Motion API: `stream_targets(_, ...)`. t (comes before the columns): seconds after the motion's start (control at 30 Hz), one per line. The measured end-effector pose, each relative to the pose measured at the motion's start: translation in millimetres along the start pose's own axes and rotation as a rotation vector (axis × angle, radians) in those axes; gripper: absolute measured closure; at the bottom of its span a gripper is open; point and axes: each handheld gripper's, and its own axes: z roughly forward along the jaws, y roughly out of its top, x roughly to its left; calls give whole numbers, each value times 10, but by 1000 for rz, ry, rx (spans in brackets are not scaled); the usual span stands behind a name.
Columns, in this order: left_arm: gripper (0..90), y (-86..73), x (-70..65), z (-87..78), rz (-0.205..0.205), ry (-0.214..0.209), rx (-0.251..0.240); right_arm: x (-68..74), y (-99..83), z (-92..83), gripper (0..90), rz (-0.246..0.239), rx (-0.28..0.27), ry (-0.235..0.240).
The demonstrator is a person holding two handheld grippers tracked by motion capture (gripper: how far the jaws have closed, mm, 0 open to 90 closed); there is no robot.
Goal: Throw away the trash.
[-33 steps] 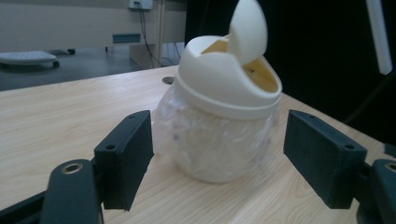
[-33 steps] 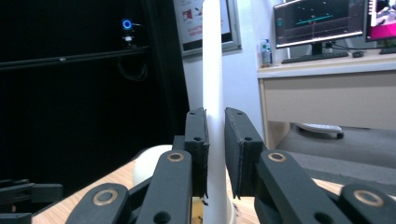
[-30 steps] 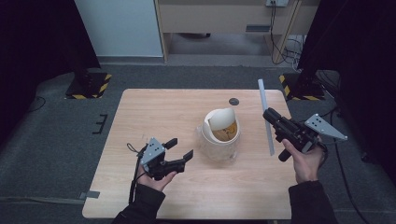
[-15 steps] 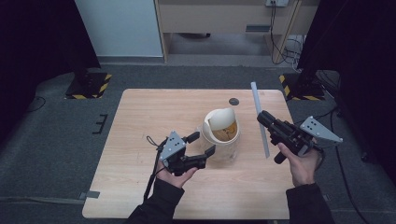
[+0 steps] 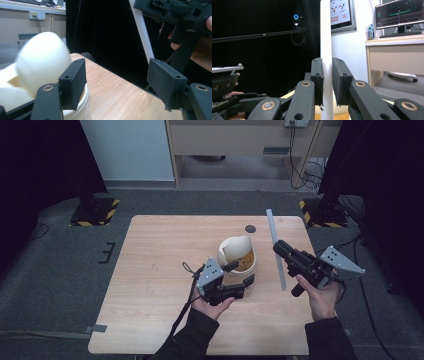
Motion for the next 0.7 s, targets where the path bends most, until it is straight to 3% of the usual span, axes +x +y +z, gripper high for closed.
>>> stream_targets(0.3, 333, -20, -93, 248, -19, -51, 17, 16, -17, 11, 799, -1, 3, 8)
stream_targets(0.7, 360, 19, -199, 475, -15, -80, 21, 40, -39, 32, 799, 1, 0, 20)
